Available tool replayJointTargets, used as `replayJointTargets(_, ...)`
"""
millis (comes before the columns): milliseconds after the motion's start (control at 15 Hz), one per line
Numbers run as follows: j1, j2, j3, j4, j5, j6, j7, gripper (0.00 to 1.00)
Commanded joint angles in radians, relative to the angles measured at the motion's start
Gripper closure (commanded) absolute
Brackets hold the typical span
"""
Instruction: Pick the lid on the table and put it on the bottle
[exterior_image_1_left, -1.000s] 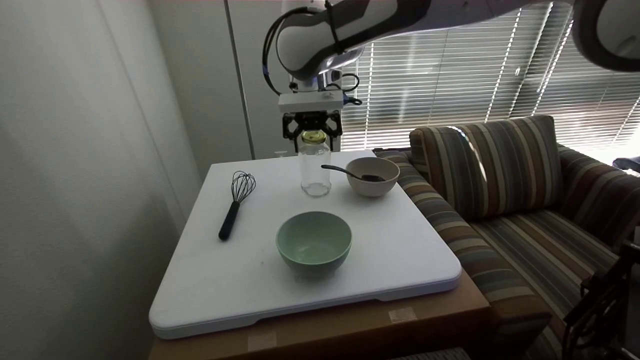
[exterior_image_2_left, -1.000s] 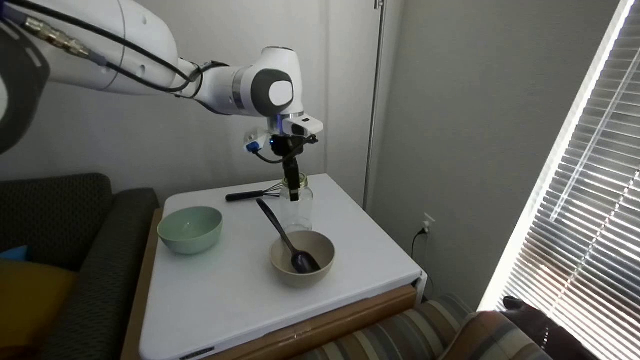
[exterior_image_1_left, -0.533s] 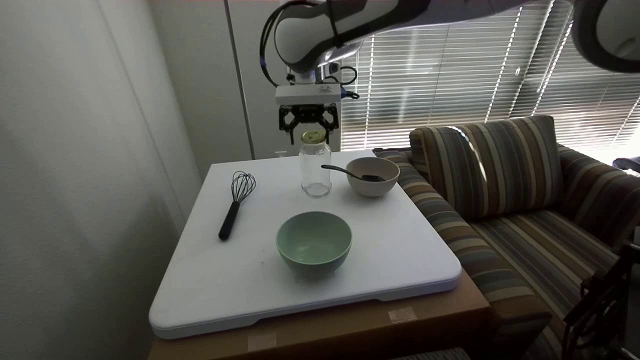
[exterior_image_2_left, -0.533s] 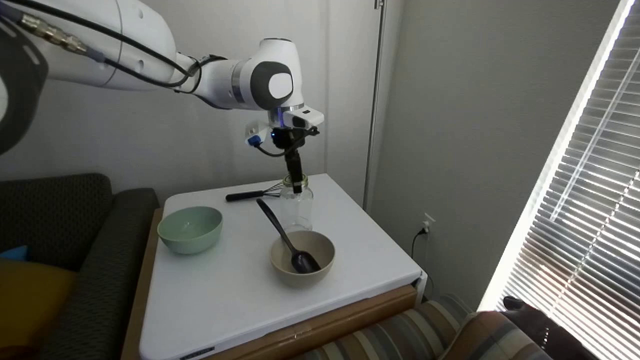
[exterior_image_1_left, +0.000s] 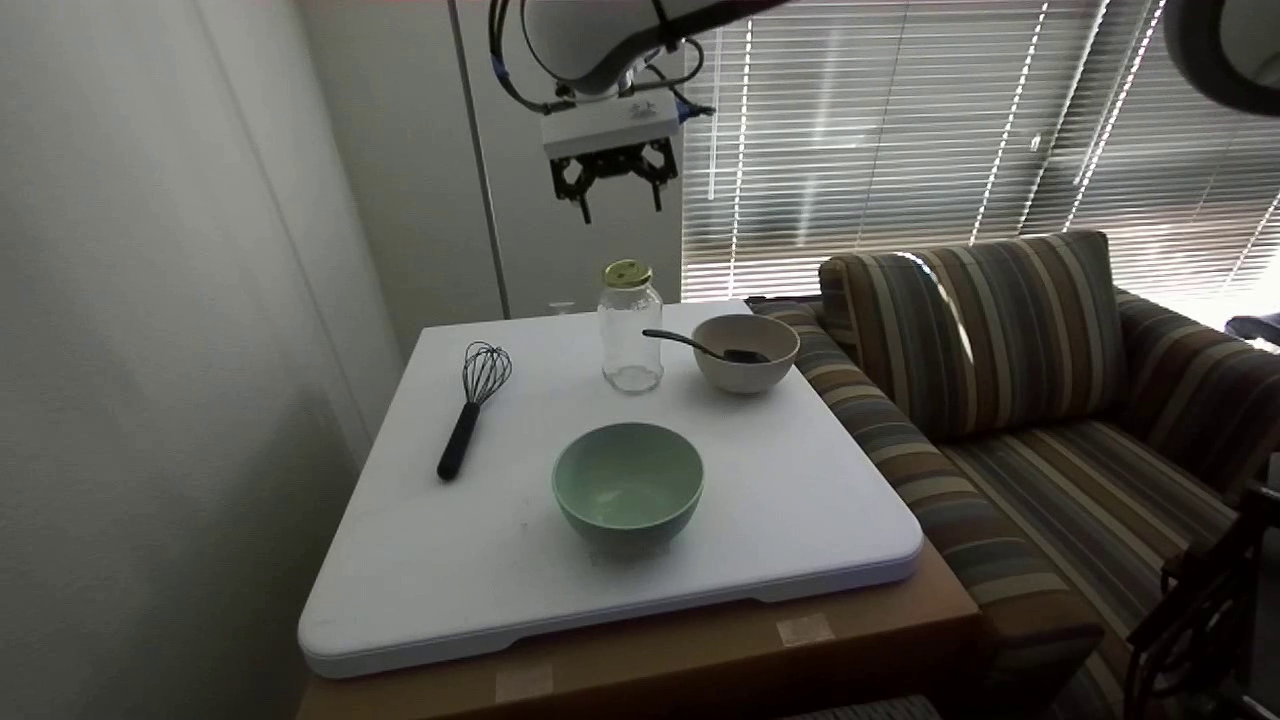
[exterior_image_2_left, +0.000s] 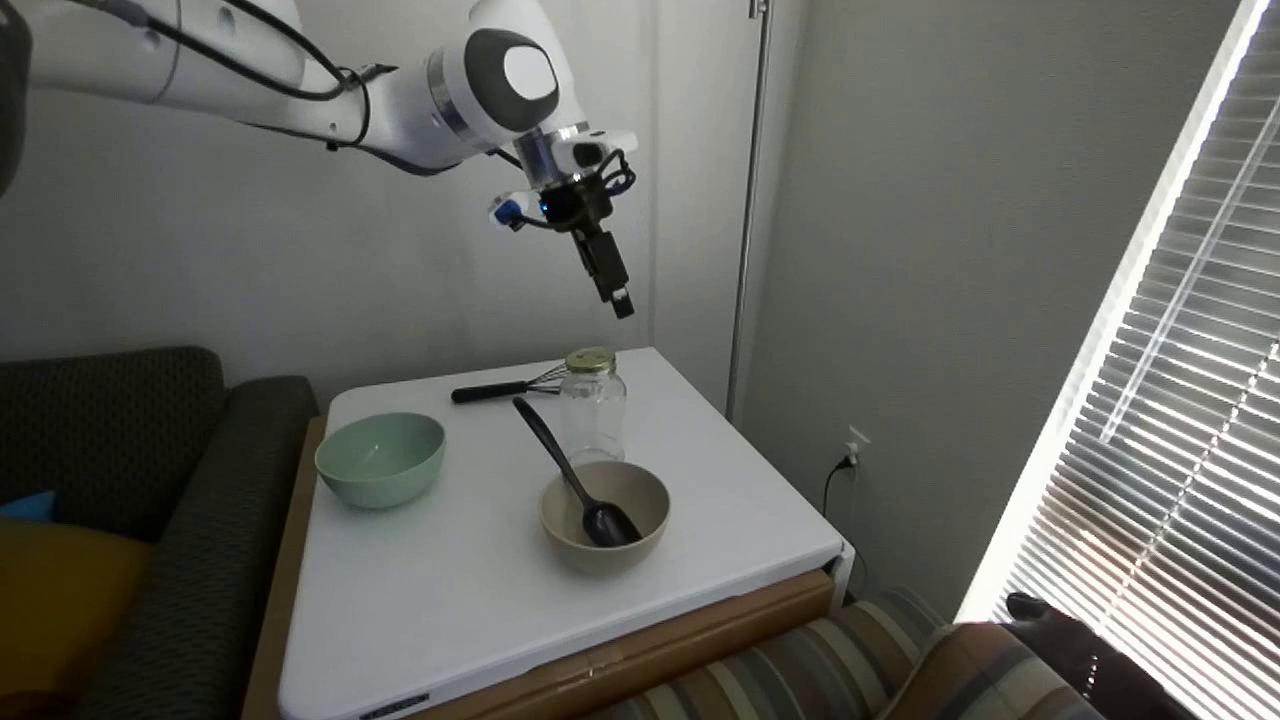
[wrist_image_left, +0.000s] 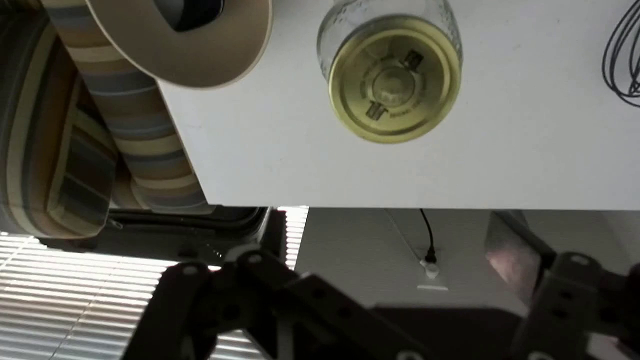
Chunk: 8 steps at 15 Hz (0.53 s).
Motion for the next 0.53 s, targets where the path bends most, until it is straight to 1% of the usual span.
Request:
replayJointTargets(0, 0.023, -0.044, -0.025, 0.008, -0.025, -0.034, 0.003, 0.00)
replayJointTargets(133, 0.028, -0.066, -0.018, 0.013, -0.014, -0.041, 0.001, 0.00)
replayJointTargets(200, 0.009, -0.005, 0.005, 0.149, -0.020, -0.110, 0.003, 0.00)
replayJointTargets(267, 0.004, 0.022, 0.007, 0.164, -0.024, -0.087, -0.007, 0.00)
replayJointTargets(333, 0.025, -0.041, -0.011, 0.067, -0.012, -0.060, 0.001, 0.00)
replayJointTargets(467, 0.024, -0.036, -0.010, 0.099, -0.012, -0.085, 0.001, 0.00)
